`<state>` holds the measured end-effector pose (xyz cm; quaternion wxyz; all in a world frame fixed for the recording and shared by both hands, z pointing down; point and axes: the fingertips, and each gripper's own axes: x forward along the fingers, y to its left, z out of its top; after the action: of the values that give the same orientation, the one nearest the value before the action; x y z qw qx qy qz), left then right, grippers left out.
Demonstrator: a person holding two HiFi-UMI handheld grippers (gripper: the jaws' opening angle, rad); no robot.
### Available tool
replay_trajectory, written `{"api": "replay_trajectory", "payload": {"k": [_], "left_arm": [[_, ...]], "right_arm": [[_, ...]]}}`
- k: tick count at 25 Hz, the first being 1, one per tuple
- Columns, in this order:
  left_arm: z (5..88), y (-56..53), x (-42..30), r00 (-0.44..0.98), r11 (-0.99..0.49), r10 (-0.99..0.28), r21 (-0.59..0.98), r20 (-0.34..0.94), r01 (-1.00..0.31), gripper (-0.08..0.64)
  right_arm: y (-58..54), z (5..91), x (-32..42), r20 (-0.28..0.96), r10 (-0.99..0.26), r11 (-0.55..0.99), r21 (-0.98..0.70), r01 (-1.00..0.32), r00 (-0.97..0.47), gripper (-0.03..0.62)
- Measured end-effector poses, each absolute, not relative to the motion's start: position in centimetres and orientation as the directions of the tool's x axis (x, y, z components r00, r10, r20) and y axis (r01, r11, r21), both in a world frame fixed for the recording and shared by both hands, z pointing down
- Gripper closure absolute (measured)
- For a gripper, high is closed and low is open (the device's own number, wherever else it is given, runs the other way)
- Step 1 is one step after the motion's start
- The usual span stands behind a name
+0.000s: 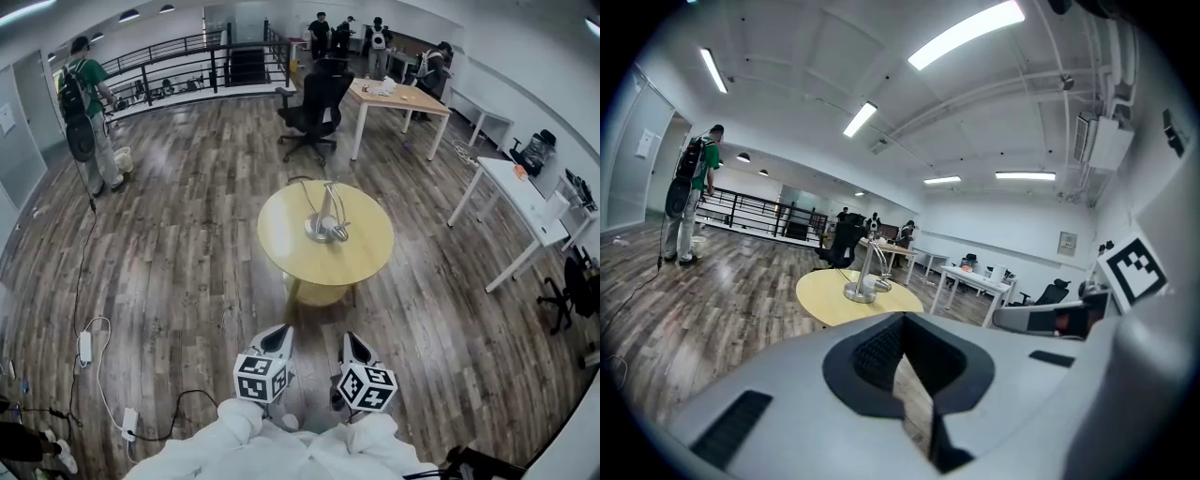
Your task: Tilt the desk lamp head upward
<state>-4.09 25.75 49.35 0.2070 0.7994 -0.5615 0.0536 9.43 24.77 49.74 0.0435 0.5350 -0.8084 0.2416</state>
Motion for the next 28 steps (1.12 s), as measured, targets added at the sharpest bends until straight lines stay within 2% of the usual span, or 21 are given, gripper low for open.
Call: {"api": "replay_trajectory", "payload": {"k": [11, 28], "left_arm": [[50.5, 21.2, -4.6, 0.364, -0.275, -0.870, 0.286, 0.333, -0.918, 0.561], [51.5, 7.3, -5.3, 0.346, -0.255, -0.865, 0.274, 0.364, -0.927, 0.561]], "right_arm": [[19.7, 50.4, 8.9, 0.339, -0.840, 0.308, -0.344, -0.887, -0.423, 0.580], [5.3, 50.9, 8.0, 0.335, -0.828, 0.331, -0.357, -0.874, -0.450, 0.580]]}}
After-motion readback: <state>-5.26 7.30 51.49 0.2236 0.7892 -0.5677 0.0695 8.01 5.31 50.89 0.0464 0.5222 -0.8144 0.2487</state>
